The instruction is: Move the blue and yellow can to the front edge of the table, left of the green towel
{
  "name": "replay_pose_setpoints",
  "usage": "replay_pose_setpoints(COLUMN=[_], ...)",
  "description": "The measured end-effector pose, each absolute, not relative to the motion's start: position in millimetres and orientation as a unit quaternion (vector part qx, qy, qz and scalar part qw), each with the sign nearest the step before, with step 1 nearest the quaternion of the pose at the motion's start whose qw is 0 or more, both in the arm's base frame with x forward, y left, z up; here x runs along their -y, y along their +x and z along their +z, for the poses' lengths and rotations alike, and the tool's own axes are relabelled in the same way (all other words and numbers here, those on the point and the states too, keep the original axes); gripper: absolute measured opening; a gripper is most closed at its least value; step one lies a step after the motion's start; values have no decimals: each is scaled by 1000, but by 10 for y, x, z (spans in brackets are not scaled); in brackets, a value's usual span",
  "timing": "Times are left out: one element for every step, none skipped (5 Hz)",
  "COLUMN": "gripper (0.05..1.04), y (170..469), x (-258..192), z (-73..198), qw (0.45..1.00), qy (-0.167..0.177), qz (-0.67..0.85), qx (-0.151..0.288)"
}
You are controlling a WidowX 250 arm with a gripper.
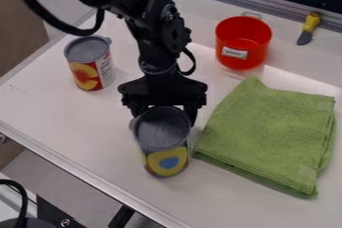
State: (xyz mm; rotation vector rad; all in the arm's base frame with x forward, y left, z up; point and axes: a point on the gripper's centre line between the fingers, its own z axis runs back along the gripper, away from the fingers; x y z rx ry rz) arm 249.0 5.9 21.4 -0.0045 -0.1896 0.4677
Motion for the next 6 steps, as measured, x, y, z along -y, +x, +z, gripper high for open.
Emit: replay_pose_setpoints(gripper=[1000, 1000, 1000, 1000, 1000, 1000], y=[2390, 2307, 2267, 2235, 2224, 2228], x=[36, 96, 124, 111, 109, 118], z=[244, 272, 276, 276, 228, 192], qw=[969, 967, 967, 963, 960, 960], qy=[-4, -3, -5, -11, -12, -9], qz=[232, 239, 246, 261, 275, 277], qx=[89, 90, 73, 58, 44, 43])
